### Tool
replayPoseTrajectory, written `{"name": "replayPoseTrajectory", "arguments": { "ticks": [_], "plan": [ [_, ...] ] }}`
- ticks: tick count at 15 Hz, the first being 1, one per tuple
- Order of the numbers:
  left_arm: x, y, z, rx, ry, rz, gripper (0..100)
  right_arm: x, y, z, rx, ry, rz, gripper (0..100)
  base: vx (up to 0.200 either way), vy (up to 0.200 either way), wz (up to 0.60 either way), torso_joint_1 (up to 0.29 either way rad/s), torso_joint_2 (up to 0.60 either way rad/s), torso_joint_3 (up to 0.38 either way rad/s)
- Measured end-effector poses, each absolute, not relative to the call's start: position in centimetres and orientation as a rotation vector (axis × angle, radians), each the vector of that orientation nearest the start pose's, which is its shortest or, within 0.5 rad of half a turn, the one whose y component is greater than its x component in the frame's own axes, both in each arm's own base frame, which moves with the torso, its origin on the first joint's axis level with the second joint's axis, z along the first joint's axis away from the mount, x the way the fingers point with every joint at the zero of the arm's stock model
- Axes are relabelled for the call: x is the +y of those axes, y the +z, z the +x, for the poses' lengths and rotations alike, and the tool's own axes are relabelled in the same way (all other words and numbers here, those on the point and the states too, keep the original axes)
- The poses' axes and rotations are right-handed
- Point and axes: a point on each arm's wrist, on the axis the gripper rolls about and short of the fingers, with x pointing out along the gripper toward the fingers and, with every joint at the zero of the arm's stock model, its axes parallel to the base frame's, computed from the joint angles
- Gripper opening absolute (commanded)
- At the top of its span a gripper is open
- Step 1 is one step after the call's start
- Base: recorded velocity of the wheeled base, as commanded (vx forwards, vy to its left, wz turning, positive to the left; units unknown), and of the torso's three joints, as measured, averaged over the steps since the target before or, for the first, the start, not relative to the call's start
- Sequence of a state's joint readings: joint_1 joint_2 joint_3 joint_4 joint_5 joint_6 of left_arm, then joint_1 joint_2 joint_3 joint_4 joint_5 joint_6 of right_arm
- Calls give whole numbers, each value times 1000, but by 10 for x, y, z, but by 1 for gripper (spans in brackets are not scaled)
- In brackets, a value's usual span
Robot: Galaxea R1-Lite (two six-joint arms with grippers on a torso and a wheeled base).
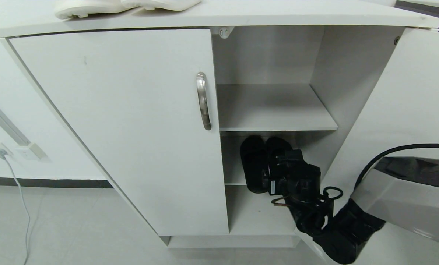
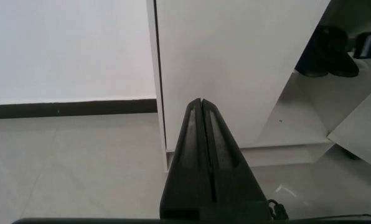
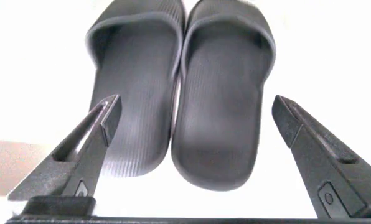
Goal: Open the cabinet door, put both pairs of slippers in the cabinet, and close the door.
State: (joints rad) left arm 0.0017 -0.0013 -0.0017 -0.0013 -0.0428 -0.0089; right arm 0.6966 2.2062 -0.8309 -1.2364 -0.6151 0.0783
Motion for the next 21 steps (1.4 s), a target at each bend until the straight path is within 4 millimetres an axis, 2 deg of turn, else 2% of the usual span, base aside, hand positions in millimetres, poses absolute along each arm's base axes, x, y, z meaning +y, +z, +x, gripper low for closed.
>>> {"name": "replayPoseTrajectory", "arguments": {
  "ticks": [3, 5, 10, 21],
  "plan": [
    [-1, 76, -23, -4, -42, -9, 0, 230, 84, 254, 126, 153, -19, 100, 0, 0, 0, 0, 0, 0],
    [-1, 76, -23, -4, -43, -10, 0, 228, 91, 243, 121, 173, -16, 100, 0, 0, 0, 0, 0, 0],
    [-1, 76, -23, -4, -43, -10, 0, 229, 95, 234, 115, 194, -11, 100, -200, 0, 0, 2, 0, 0],
    [-1, 76, -23, -4, -44, -9, 0, 227, 97, 233, 105, 192, -4, 100, 0, 0, 0, 0, 0, 0]
  ]
}}
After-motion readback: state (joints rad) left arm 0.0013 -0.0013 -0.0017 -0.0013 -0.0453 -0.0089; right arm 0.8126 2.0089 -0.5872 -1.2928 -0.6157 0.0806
